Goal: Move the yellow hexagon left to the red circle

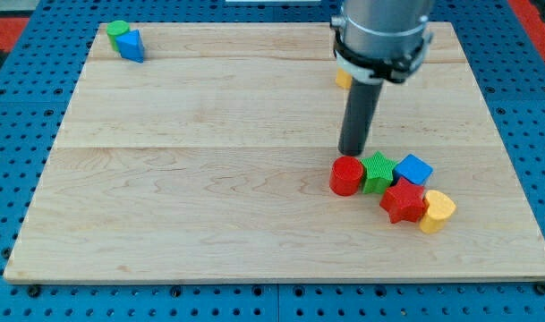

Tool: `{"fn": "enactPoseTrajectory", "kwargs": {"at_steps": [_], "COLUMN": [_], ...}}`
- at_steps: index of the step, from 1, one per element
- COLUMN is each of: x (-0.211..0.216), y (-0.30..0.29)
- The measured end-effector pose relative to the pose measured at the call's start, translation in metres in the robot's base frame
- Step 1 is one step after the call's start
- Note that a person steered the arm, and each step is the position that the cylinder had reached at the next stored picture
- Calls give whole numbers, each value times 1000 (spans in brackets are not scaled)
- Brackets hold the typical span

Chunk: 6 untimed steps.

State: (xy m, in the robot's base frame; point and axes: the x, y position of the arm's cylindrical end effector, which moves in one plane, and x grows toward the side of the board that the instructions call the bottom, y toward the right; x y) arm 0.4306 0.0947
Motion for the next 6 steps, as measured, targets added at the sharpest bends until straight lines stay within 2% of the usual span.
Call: {"fn": "enactPoseTrajectory", "kwargs": {"at_steps": [1, 2, 3, 4, 5, 6], "x": [-64, -110, -153, -112, -38, 5], "y": [44, 87, 38, -30, -58, -49]}}
